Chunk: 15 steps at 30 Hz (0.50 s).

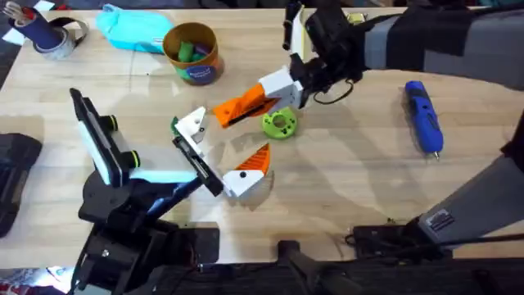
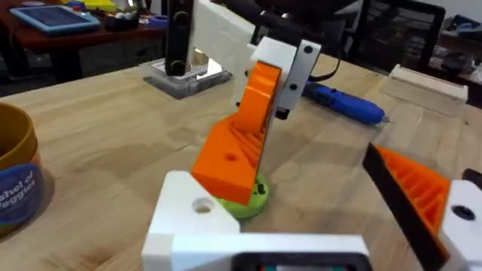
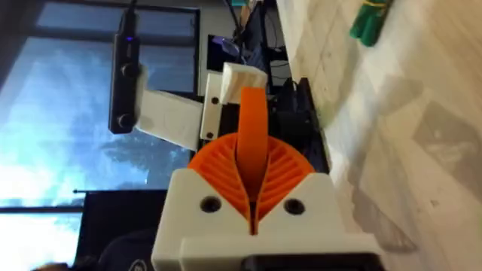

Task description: Pick up the gripper from the table and insert it into the empty holder that is missing its gripper. Then pick up a screw, insert it into the mounting hole, and use the screwdriver to tighten it. Finally, clean up the table by picking up the vegetable and placing it into the bucket.

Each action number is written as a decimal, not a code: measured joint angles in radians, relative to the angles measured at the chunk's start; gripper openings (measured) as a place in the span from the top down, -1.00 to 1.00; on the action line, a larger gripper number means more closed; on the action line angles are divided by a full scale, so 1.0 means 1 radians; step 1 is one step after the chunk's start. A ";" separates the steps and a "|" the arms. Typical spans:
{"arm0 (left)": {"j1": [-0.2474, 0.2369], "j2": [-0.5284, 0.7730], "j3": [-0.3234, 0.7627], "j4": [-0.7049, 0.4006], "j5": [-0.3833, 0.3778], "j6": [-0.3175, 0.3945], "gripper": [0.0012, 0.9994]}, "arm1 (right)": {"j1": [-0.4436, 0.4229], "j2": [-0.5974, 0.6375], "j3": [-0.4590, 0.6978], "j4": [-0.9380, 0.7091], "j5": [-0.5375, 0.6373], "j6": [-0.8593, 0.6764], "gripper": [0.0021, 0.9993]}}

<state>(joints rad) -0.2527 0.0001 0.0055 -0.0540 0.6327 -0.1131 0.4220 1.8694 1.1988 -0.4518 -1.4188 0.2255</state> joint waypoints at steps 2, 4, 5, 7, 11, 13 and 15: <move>0.000 0.000 0.000 0.000 0.000 0.000 -0.99 | 0.018 0.000 0.000 0.035 -0.012 0.022 0.98; 0.000 0.000 0.000 0.000 -0.001 0.000 -0.99 | 0.036 0.000 0.000 0.071 -0.012 0.055 0.98; 0.001 0.000 0.000 0.000 -0.006 0.000 -0.99 | 0.043 0.000 0.000 0.088 -0.014 0.068 0.98; 0.003 0.000 0.000 0.000 -0.017 0.000 -0.99 | 0.053 0.000 0.000 0.115 -0.015 0.094 0.98; 0.004 0.000 0.000 0.000 -0.028 -0.001 -0.99 | 0.059 0.000 0.000 0.134 -0.010 0.136 0.98; 0.004 0.000 0.000 0.000 -0.030 -0.001 -0.99 | 0.060 0.000 0.000 0.137 -0.008 0.149 0.98; 0.004 0.000 0.000 0.000 -0.031 -0.003 -0.99 | 0.061 0.000 0.000 0.138 -0.006 0.157 0.98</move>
<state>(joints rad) -0.2489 -0.0002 0.0055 -0.0536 0.6014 -0.1160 0.4834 1.8694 1.1988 -0.3141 -1.4251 0.3822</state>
